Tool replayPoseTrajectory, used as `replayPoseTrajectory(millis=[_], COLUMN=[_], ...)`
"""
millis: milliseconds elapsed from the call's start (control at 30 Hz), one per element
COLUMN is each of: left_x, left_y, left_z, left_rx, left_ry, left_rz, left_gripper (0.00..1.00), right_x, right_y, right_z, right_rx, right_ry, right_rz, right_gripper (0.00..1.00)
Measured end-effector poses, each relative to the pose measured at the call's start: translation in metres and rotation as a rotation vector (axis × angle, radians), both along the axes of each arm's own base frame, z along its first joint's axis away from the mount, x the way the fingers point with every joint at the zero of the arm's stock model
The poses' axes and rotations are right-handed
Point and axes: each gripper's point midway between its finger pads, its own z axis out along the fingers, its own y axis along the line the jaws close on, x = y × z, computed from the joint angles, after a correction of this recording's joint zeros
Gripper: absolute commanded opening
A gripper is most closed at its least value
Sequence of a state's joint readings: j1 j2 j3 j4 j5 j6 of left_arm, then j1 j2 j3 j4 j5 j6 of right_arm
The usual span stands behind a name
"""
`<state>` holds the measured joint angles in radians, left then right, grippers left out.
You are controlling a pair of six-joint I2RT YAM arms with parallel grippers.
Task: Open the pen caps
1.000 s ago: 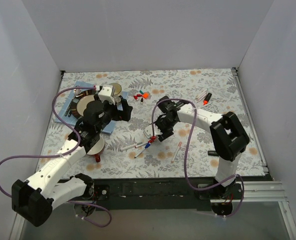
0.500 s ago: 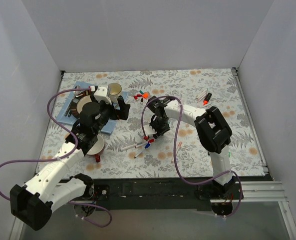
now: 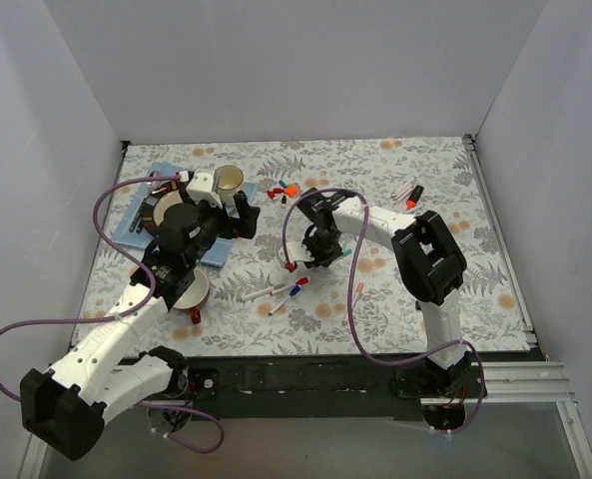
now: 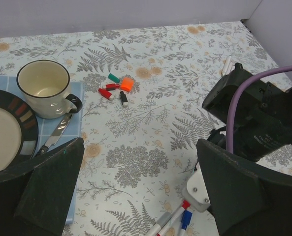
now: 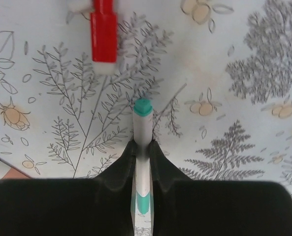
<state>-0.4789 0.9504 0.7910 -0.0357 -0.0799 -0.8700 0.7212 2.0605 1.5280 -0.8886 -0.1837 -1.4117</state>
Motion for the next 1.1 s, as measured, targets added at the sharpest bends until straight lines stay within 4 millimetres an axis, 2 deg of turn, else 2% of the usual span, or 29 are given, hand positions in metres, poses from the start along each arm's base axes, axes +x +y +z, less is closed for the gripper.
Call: replayPoseTrajectory(millis=[133, 233, 300, 400, 467, 600, 700, 800, 967, 1067, 1100], left_x=[-0.003, -0.010, -0.016, -0.024, -0.029, -0.034, -0.039, -0.052, -0.088, -0.092, -0.090], left_y=[-0.006, -0.019, -0.029, -0.047, -0.059, -0.083, -0.103, -0.123, -0.183, -0.207, -0.212], left_z=[0.001, -0.002, -0.003, -0.003, -0.007, -0.024, -0.044, -0.071, -0.097, -0.110, -0.115], left_rx=[-0.009, -0.022, -0.032, -0.055, -0.074, -0.145, -0.243, -0.310, -0.338, -0.349, -0.354], left_ry=[0.000, 0.001, 0.002, 0.005, 0.022, 0.116, 0.218, 0.317, 0.388, 0.409, 0.414], left_rz=[-0.042, -0.125, -0.193, -0.306, -0.376, -0.489, -0.564, -0.605, -0.732, -0.757, -0.752], left_gripper=[0.98, 0.98, 0.98, 0.98, 0.98, 0.98, 0.98, 0.98, 0.98, 0.95, 0.91], right_x=[0.014, 0.022, 0.027, 0.039, 0.048, 0.057, 0.054, 0.046, 0.028, 0.022, 0.022], right_y=[-0.016, -0.035, -0.041, -0.041, -0.043, -0.058, -0.082, -0.097, -0.101, -0.101, -0.101], right_z=[0.002, 0.006, 0.016, 0.044, 0.071, 0.111, 0.125, 0.127, 0.141, 0.154, 0.158], right_rx=[0.111, 0.200, 0.272, 0.442, 0.588, 0.838, 1.028, 1.145, 1.271, 1.314, 1.322], right_ry=[0.016, 0.036, 0.049, 0.067, 0.084, 0.157, 0.287, 0.430, 0.643, 0.725, 0.751], right_rz=[-0.184, -0.361, -0.468, -0.617, -0.710, -0.867, -1.034, -1.177, -1.313, -1.366, -1.387], right_gripper=[0.01, 0.01, 0.01, 0.01, 0.01, 0.01, 0.01, 0.01, 0.01, 0.01, 0.01])
